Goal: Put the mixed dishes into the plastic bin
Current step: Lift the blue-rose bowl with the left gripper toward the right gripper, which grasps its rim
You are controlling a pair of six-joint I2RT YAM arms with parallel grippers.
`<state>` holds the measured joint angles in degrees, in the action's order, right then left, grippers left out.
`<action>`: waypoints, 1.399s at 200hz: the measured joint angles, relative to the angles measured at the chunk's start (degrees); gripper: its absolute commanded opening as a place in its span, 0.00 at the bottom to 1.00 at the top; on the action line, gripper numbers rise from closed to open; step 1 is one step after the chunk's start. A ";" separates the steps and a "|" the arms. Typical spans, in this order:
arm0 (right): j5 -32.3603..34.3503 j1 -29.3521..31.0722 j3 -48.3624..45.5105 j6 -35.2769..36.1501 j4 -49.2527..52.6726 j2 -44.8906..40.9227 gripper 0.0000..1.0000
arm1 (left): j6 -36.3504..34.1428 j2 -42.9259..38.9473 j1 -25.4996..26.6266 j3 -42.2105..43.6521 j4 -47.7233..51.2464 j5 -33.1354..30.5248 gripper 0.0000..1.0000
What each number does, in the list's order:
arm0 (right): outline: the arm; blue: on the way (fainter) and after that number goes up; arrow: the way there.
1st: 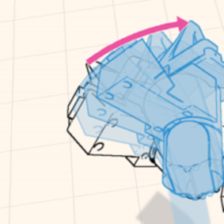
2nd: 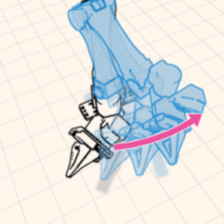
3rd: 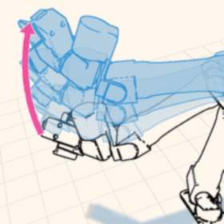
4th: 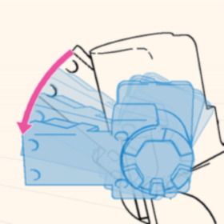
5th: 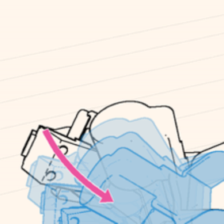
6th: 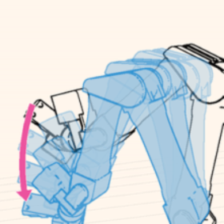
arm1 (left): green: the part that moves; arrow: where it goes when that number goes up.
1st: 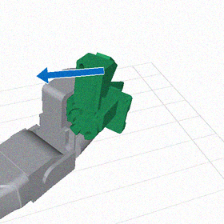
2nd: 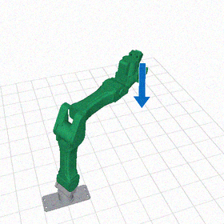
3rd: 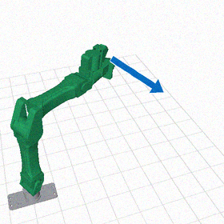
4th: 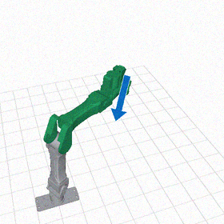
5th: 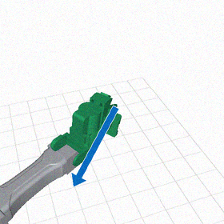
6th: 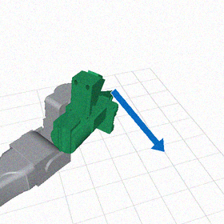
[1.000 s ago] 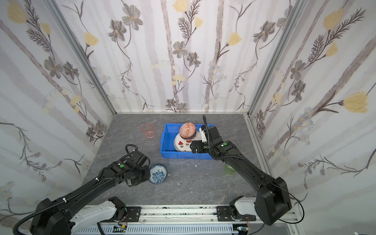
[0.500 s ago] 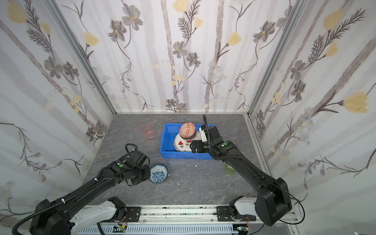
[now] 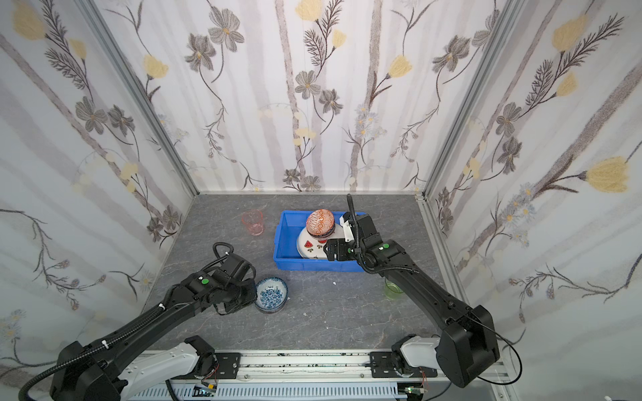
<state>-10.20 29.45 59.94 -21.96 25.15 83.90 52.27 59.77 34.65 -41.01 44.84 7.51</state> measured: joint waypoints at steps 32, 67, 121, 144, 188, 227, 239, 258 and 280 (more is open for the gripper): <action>-0.76 0.26 -0.13 -0.02 -0.02 -0.22 0.94 | 0.00 -0.22 0.00 -0.24 0.04 0.02 0.00; -1.70 1.51 -0.17 -0.04 0.02 0.33 0.93 | 0.00 -0.59 0.00 -0.55 -0.02 0.04 0.00; -1.79 5.27 -0.11 -0.07 0.31 1.95 0.90 | 0.00 -1.09 0.00 -0.66 0.00 0.04 0.00; -1.60 6.88 0.26 -0.09 0.63 2.67 0.87 | 0.04 -1.97 0.02 -0.76 0.00 0.09 0.00; -1.40 10.73 1.51 -0.50 0.98 4.72 0.85 | 0.22 -2.80 0.02 -1.33 0.04 0.22 0.00; -1.22 14.56 3.65 -1.66 1.31 6.49 0.80 | 0.33 -3.04 0.02 -2.93 0.20 0.24 0.00; -1.20 15.82 4.74 -1.64 1.86 6.97 0.80 | 0.39 -3.04 0.07 -3.72 0.20 0.24 0.00; -0.42 17.84 6.86 -1.79 2.89 8.96 0.78 | 0.44 -2.91 0.17 -4.96 0.17 0.26 0.00; 0.74 20.33 9.05 -1.97 4.85 10.69 0.74 | 0.55 -2.23 0.61 -6.08 0.22 0.15 0.00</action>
<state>-9.45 49.78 68.99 -23.92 30.00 94.59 52.82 57.54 35.27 -47.09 45.06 7.66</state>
